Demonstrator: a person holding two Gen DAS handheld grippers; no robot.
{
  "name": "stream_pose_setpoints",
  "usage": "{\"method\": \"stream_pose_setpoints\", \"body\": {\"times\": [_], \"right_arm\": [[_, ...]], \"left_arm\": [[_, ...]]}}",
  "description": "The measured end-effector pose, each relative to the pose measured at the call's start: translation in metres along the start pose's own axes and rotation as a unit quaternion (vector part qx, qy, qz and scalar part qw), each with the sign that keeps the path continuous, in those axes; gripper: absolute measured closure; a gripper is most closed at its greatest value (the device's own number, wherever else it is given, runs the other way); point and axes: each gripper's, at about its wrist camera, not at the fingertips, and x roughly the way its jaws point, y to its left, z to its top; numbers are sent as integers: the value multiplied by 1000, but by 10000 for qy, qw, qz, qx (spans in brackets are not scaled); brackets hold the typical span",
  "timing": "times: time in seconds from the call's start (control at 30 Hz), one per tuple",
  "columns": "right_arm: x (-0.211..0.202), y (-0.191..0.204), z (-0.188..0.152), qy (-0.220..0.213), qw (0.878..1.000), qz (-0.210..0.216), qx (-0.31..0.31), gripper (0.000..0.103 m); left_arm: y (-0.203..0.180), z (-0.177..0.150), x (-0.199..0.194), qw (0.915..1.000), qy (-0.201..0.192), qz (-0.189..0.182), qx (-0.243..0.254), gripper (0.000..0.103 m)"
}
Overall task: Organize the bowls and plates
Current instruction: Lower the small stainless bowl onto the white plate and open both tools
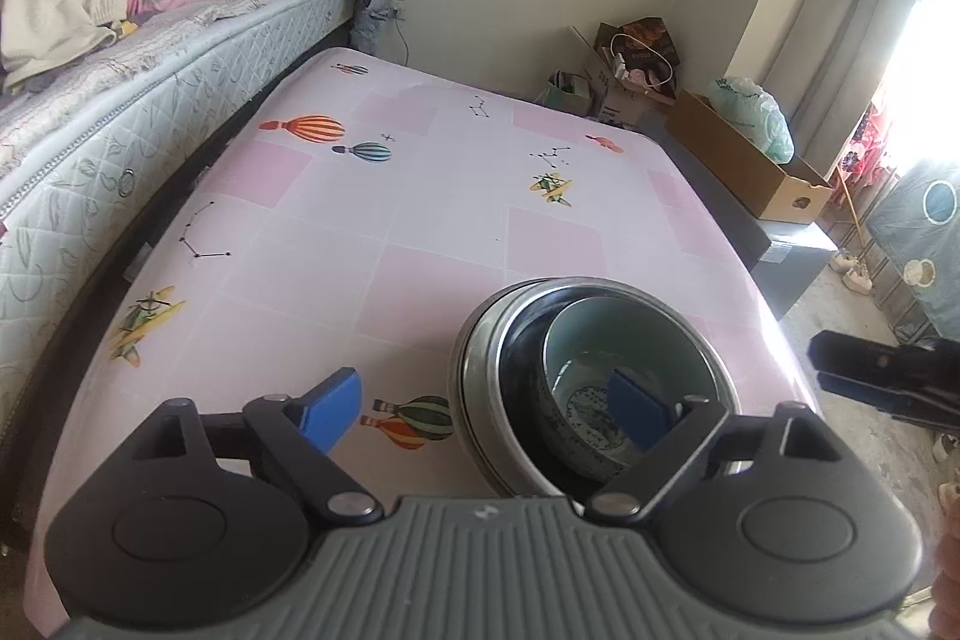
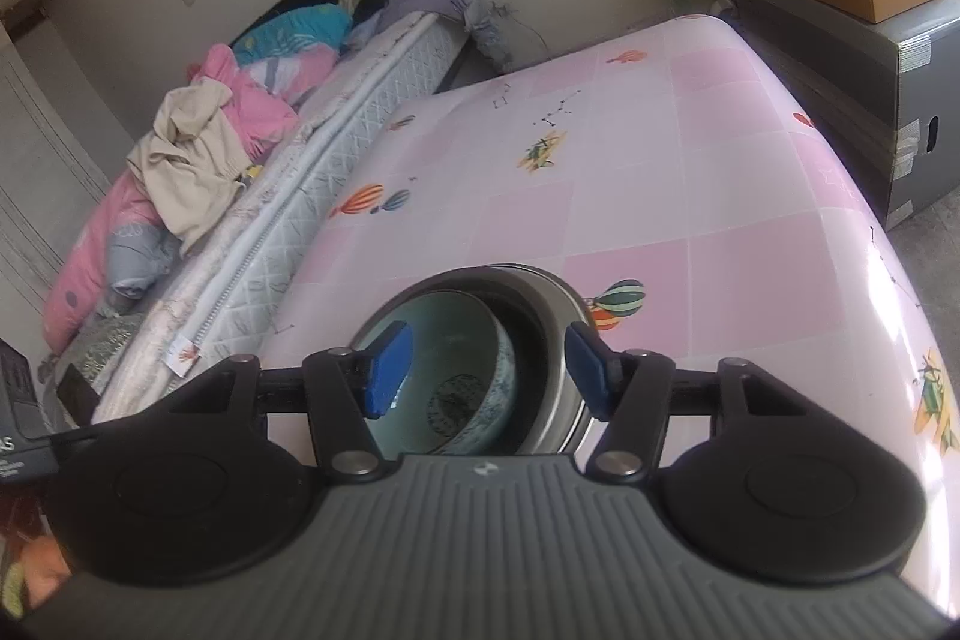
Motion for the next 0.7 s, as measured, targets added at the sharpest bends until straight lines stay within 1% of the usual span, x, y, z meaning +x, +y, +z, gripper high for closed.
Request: {"method": "stream_pose_setpoints", "body": {"times": [0.03, 0.07, 0.13, 0.23, 0.37, 0.43, 0.57, 0.63, 0.7], "right_arm": [[-6, 2, -2, -34, 9999, 99, 63, 35], [-11, 3, -5, -53, 9997, 207, 132, 33], [-19, 7, -14, -16, 9985, 453, 299, 27], [-21, 13, -31, 176, 9954, 779, 529, 25], [-21, 22, -51, 368, 9921, 1017, 635, 25], [-24, 28, -60, 422, 9915, 1064, 625, 24], [-28, 40, -63, 447, 9918, 1122, 428, 24], [-34, 46, -61, 378, 9911, 1233, 332, 24], [-43, 52, -56, 279, 9889, 1439, 243, 23]], "left_arm": [[1, -2, -3, 10000, -4, 76, 54, 7], [1, -5, -6, 9998, 8, 153, 121, 5], [2, -11, -10, 9993, 8, 312, 196, 4], [9, -22, -11, 9984, 75, 510, 228, 1], [22, -31, -8, 9963, 205, 817, 179, 1], [27, -34, -7, 9949, 247, 965, 168, 1], [28, -39, -7, 9918, 219, 1212, 327, 0], [28, -41, -6, 9906, 249, 1308, 324, 0], [28, -41, -5, 9901, 277, 1352, 259, 0]]}}
